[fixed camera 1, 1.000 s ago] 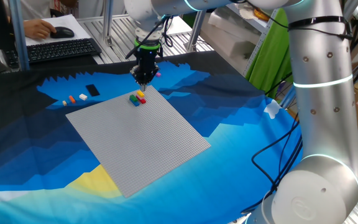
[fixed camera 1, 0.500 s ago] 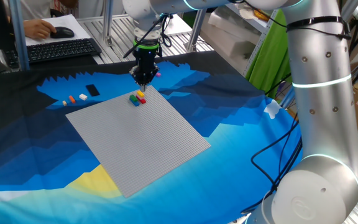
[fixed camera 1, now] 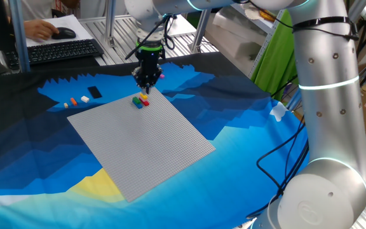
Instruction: Stack small Lego blocks randomly, one at a time
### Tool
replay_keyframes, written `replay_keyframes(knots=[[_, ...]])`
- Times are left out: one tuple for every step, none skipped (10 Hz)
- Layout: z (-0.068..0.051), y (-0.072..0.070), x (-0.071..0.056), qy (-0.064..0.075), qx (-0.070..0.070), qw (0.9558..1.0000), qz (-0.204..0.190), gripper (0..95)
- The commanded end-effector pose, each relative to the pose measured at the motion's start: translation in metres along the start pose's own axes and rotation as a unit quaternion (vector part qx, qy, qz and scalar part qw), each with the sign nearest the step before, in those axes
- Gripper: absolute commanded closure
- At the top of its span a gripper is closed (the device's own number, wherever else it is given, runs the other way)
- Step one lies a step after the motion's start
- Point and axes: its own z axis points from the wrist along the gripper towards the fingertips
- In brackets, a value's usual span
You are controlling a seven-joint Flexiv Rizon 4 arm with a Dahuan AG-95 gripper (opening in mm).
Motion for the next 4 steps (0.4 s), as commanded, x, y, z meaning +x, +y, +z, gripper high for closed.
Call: replay_keyframes(knots=[[0.000, 0.004, 0.004, 0.001, -0.002, 1.0000, 0.005, 95.0], [0.002, 0.006, 0.008, 0.000, -0.001, 1.0000, 0.006, 95.0], [0.003, 0.008, 0.014, 0.000, -0.001, 1.0000, 0.005, 95.0], [0.003, 0.011, 0.017, 0.001, -0.001, 1.0000, 0.008, 95.0]])
